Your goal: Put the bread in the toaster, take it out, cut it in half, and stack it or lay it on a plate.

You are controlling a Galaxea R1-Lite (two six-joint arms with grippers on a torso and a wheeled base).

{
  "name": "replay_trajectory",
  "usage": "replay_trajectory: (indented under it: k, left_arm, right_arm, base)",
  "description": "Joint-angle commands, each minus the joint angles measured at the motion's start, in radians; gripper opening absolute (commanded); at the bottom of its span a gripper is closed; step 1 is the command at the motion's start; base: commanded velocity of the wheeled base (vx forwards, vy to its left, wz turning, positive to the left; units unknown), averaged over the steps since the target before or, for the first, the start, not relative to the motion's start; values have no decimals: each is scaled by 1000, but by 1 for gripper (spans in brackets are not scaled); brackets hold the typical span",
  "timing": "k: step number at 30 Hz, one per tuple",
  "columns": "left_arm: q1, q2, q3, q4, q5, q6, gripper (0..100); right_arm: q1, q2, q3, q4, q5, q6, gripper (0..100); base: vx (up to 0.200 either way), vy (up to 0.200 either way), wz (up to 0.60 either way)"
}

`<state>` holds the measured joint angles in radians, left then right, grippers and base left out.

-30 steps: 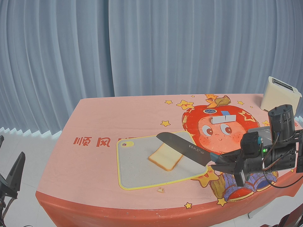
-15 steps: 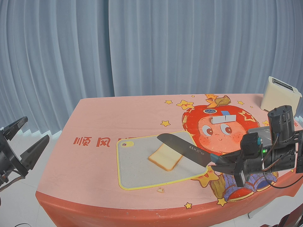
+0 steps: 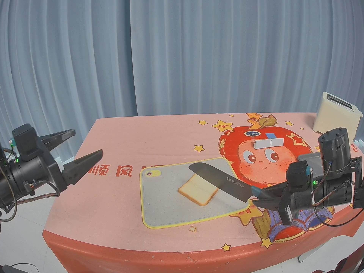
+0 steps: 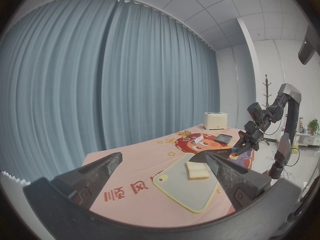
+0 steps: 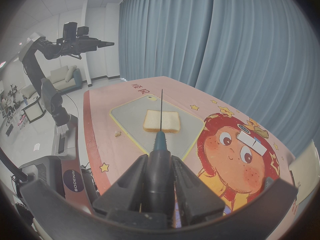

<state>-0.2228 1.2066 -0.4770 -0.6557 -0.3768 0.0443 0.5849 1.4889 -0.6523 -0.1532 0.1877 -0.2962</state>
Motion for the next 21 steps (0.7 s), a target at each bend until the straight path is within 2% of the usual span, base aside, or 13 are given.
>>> replay_trajectory:
  k: [1,4,9,21]
  left_arm:
    - [-52,110,-54,-5,-1,-6,100]
    - [-58,122,-75,-5,-10,-7,100]
    - [-127,142,-51,-5,3,-6,100]
    - [-127,146,-64,-7,7,-14,100]
  right_arm:
    - [0,17,3,0,-1,2,0]
    - [0,28,-1,0,-2,15,0]
    - [0,30,5,0,-1,40,0]
    - [12,53,-16,1,-10,43,0]
  base:
    - [0,0,0]
    - [0,0,0]
    - [0,0,0]
    - [0,0,0]
